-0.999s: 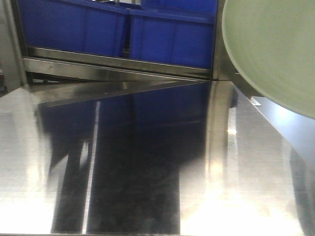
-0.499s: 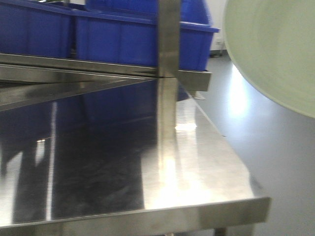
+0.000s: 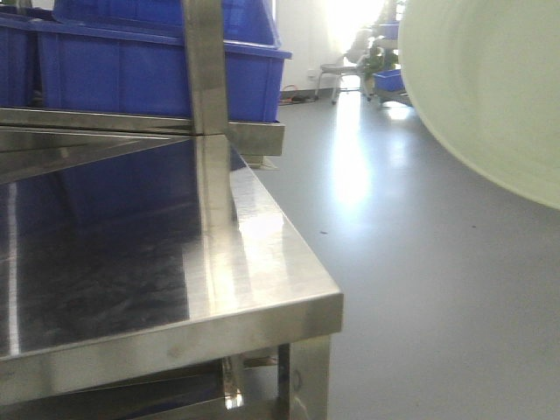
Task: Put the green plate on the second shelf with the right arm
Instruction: 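Drive away from the table holding the plate in the right gripper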
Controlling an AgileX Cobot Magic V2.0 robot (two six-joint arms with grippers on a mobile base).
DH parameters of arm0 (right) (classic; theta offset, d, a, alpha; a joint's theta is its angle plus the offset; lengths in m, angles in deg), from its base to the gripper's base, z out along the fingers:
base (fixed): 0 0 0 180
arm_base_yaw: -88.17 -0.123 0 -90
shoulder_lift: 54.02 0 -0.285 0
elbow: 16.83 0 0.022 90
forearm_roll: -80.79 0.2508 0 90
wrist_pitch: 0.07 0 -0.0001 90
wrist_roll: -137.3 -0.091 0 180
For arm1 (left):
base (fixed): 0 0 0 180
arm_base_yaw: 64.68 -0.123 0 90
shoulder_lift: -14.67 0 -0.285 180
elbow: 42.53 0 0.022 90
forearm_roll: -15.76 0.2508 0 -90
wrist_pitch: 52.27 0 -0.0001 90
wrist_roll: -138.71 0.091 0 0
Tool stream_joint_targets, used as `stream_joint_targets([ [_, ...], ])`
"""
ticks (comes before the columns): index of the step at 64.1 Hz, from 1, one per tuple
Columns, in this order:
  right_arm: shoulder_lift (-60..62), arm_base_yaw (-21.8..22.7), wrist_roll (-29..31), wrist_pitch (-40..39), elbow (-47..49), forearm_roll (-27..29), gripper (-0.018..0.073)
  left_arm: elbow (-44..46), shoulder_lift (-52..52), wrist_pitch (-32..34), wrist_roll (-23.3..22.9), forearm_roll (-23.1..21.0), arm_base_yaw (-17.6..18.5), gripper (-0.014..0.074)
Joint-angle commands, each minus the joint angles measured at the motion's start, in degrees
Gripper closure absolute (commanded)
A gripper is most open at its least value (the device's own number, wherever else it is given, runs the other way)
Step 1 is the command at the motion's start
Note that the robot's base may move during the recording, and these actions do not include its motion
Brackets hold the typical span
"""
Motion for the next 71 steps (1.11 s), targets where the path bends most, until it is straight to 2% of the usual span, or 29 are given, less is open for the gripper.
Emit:
stream_joint_targets([
  [1, -0.3, 0.5, -0.1, -6.5, 1.9, 0.1, 0.0504, -2.4, -1.1, 3.6, -0.3, 0.1, 0.4, 0.0472],
  [71, -0.3, 0.5, -0.1, -6.5, 1.9, 0.1, 0.0504, -2.4, -1.1, 3.6, -0.3, 0.1, 0.4, 0.0472],
])
